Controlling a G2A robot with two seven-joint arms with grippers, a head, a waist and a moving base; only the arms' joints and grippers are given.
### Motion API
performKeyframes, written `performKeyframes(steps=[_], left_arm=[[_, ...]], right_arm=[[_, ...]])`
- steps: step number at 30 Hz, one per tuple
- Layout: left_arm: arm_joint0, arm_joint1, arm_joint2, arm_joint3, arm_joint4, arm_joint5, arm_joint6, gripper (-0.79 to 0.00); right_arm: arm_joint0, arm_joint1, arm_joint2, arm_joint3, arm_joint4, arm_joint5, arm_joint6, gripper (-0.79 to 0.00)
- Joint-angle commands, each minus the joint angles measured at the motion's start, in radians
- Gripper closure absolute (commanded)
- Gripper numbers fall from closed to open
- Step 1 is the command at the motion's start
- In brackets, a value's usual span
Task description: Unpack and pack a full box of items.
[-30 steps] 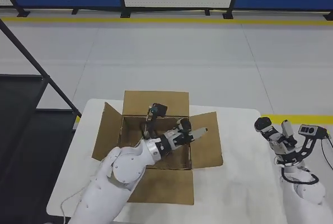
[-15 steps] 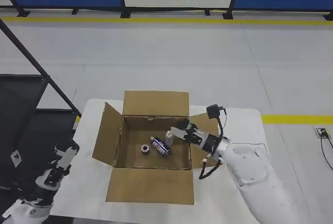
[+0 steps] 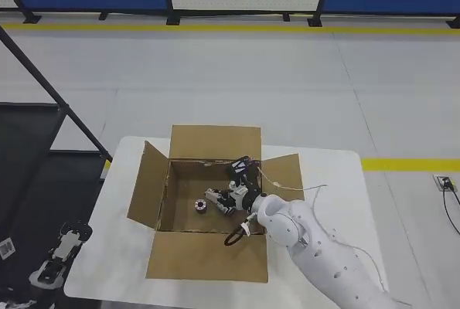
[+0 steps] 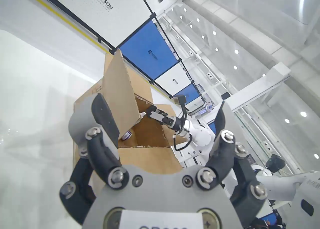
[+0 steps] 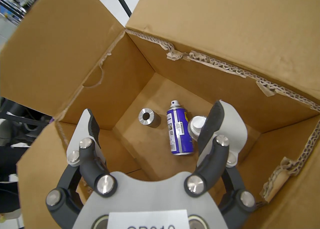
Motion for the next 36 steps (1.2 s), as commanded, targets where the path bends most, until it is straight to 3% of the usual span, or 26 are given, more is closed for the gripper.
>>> performKeyframes(steps=[1, 12, 24, 32, 33, 36], left_arm=[[0.001, 0.0, -0.001, 0.0, 0.0, 0.001, 0.002, -0.785], [0.001, 0.0, -0.001, 0.0, 0.0, 0.001, 0.002, -0.785], [-0.005, 0.005, 0.007, -0.002, -0.008, 0.015, -0.012, -0.785], [-0.009, 0.006, 0.008, 0.01, -0.011, 0.02, 0.0, -0.785], [-0.009, 0.006, 0.008, 0.012, -0.012, 0.021, 0.002, -0.785], [-0.011, 0.007, 0.008, 0.015, -0.015, 0.023, 0.004, -0.785]], right_arm=[[-0.008, -0.005, -0.002, -0.015, -0.026, 0.04, -0.037, -0.785], [-0.023, -0.005, 0.002, -0.02, -0.033, 0.046, -0.052, -0.785], [0.06, -0.028, -0.054, 0.041, -0.184, 0.095, 0.224, -0.785], [0.155, -0.078, -0.108, 0.189, -0.179, 0.119, 0.281, -0.785], [0.165, -0.084, -0.113, 0.206, -0.177, 0.12, 0.281, -0.748], [0.19, -0.101, -0.125, 0.256, -0.178, 0.133, 0.274, -0.385]])
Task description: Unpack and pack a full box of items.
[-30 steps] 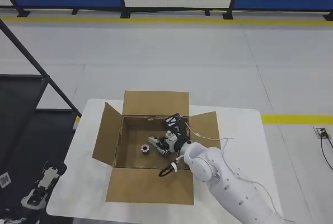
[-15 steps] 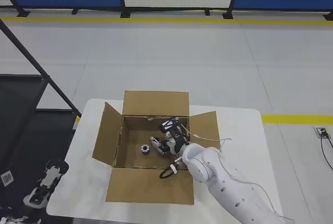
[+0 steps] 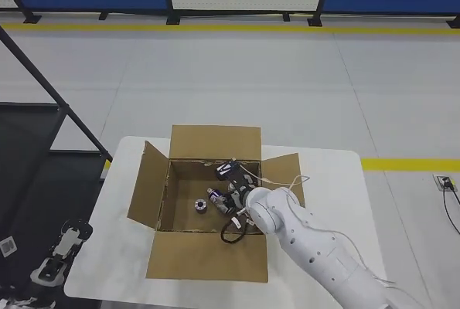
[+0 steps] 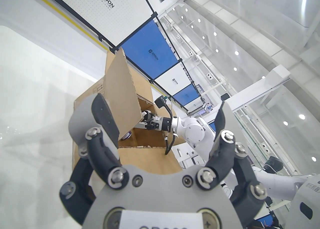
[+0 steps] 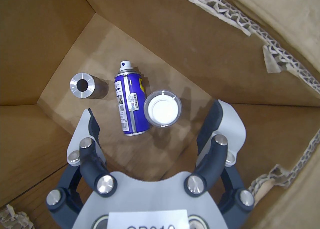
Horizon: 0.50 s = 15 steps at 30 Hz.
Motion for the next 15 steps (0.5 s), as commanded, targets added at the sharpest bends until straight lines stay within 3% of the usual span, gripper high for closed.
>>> performKeyframes(steps=[1, 3, 4, 5, 15], left_arm=[[-0.001, 0.001, 0.0, 0.002, -0.002, 0.001, 0.0, -0.785], [-0.003, 0.001, 0.0, 0.004, -0.002, 0.003, 0.001, -0.785], [-0.004, 0.001, 0.001, 0.004, -0.001, 0.004, 0.002, -0.785], [-0.005, 0.002, 0.001, 0.005, -0.001, 0.005, 0.002, -0.785], [-0.024, 0.005, 0.015, 0.009, 0.017, 0.023, 0.006, -0.785]], right_arm=[[0.014, -0.011, -0.009, 0.034, -0.002, 0.01, -0.004, -0.345], [0.027, -0.023, -0.017, 0.062, 0.001, 0.012, -0.006, -0.215], [0.032, -0.028, -0.02, 0.075, 0.003, 0.013, -0.009, -0.065], [0.037, -0.033, -0.023, 0.086, 0.004, 0.014, -0.011, 0.0], [0.01, -0.036, 0.024, 0.052, 0.0, -0.018, -0.091, 0.0]])
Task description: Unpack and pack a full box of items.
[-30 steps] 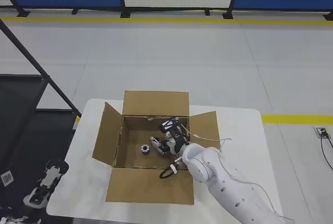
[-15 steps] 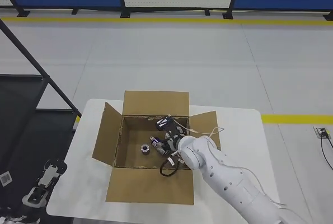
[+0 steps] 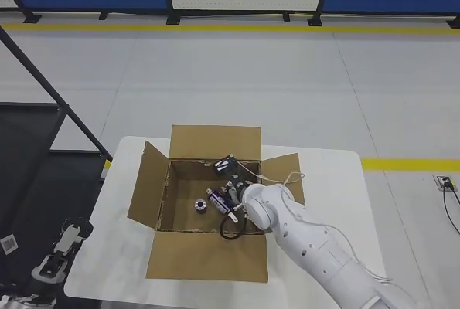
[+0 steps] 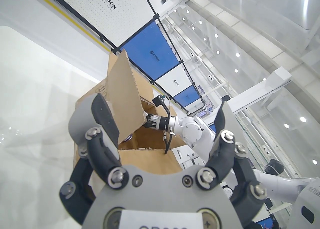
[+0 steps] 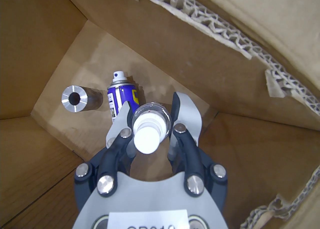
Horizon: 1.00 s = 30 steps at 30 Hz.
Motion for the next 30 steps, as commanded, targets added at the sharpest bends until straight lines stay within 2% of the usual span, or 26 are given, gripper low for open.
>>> performKeyframes(steps=[1, 6, 12, 17, 19, 22, 26, 30], left_arm=[[-0.009, 0.001, 0.006, 0.002, 0.006, 0.008, -0.002, -0.785], [-0.033, 0.004, 0.026, 0.009, 0.021, 0.024, -0.016, -0.785], [-0.047, 0.007, 0.05, 0.008, 0.033, 0.03, -0.027, -0.785], [-0.067, 0.009, 0.072, 0.007, 0.047, 0.041, -0.033, -0.785], [-0.072, 0.01, 0.081, 0.003, 0.053, 0.045, -0.037, -0.785], [-0.08, 0.012, 0.096, -0.004, 0.067, 0.051, -0.043, -0.785], [-0.087, 0.014, 0.112, -0.011, 0.081, 0.06, -0.046, -0.785], [-0.092, 0.015, 0.124, -0.021, 0.094, 0.067, -0.046, -0.785]], right_arm=[[-0.024, 0.011, 0.031, -0.052, -0.008, -0.001, -0.035, 0.0], [-0.151, 0.064, 0.169, -0.294, -0.087, 0.046, -0.135, 0.0], [-0.433, 0.132, 0.418, -0.691, -0.21, 0.132, -0.236, 0.0], [-0.639, 0.164, 0.631, -0.894, -0.219, 0.155, -0.284, 0.0], [-0.7, 0.171, 0.705, -0.93, -0.227, 0.183, -0.295, 0.0], [-0.75, 0.178, 0.775, -0.927, -0.223, 0.196, -0.235, 0.0], [-0.744, 0.19, 0.831, -0.85, -0.238, 0.14, -0.091, 0.0], [-0.71, 0.198, 0.864, -0.741, -0.271, 0.12, -0.01, 0.0]])
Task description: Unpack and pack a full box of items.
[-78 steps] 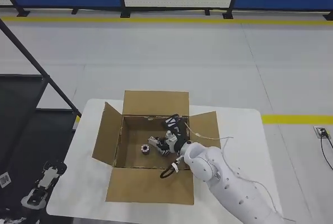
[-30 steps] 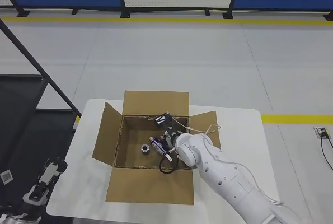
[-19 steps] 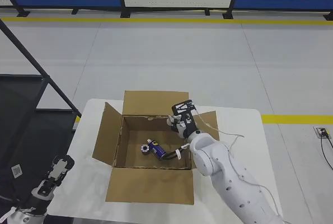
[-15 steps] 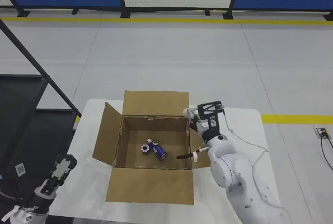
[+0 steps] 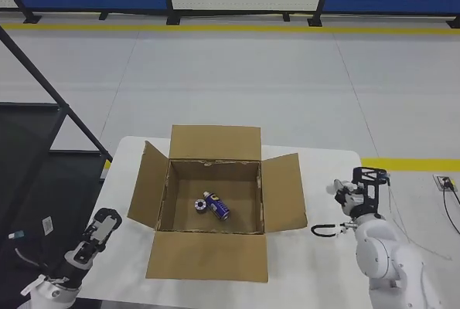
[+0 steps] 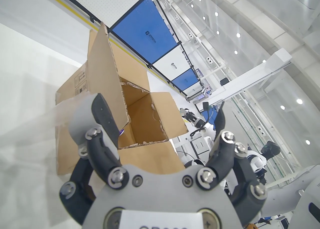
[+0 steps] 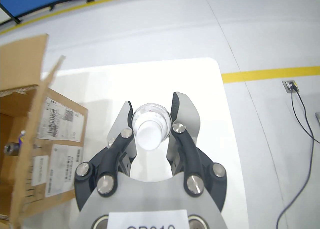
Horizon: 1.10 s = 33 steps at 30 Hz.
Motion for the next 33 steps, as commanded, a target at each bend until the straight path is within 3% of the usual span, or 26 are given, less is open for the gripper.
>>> performKeyframes(steps=[1, 11, 12, 13, 15, 17, 18, 27, 33], left_arm=[[-0.002, 0.001, 0.005, -0.005, 0.006, 0.004, 0.002, -0.785], [-0.006, 0.004, 0.019, -0.019, 0.022, 0.012, 0.013, -0.785], [-0.006, 0.005, 0.021, -0.019, 0.023, 0.012, 0.015, -0.785], [-0.005, 0.005, 0.021, -0.019, 0.025, 0.013, 0.017, -0.785], [-0.005, 0.006, 0.022, -0.019, 0.027, 0.013, 0.022, -0.785], [-0.004, 0.006, 0.023, -0.019, 0.028, 0.013, 0.026, -0.785], [-0.004, 0.006, 0.023, -0.019, 0.028, 0.013, 0.029, -0.785], [0.001, 0.011, 0.002, -0.011, 0.005, -0.006, 0.033, -0.785], [0.005, 0.013, -0.04, 0.026, -0.039, -0.011, 0.055, -0.785]], right_arm=[[0.017, 0.003, 0.008, 0.059, -0.026, 0.004, 0.026, 0.0], [0.09, 0.005, -0.011, 0.233, -0.051, 0.008, 0.079, 0.0], [0.098, 0.005, -0.013, 0.246, -0.054, 0.009, 0.085, -0.071], [0.106, 0.005, -0.014, 0.258, -0.055, 0.008, 0.091, -0.212], [0.119, 0.005, -0.016, 0.276, -0.05, 0.002, 0.099, -0.366], [0.127, 0.006, -0.015, 0.284, -0.045, 0.0, 0.097, -0.686], [0.128, 0.006, -0.015, 0.281, -0.039, -0.004, 0.093, -0.785], [0.105, 0.002, -0.011, 0.107, -0.026, 0.058, -0.006, -0.785], [0.121, -0.012, -0.162, -0.066, 0.018, -0.051, -0.084, -0.785]])
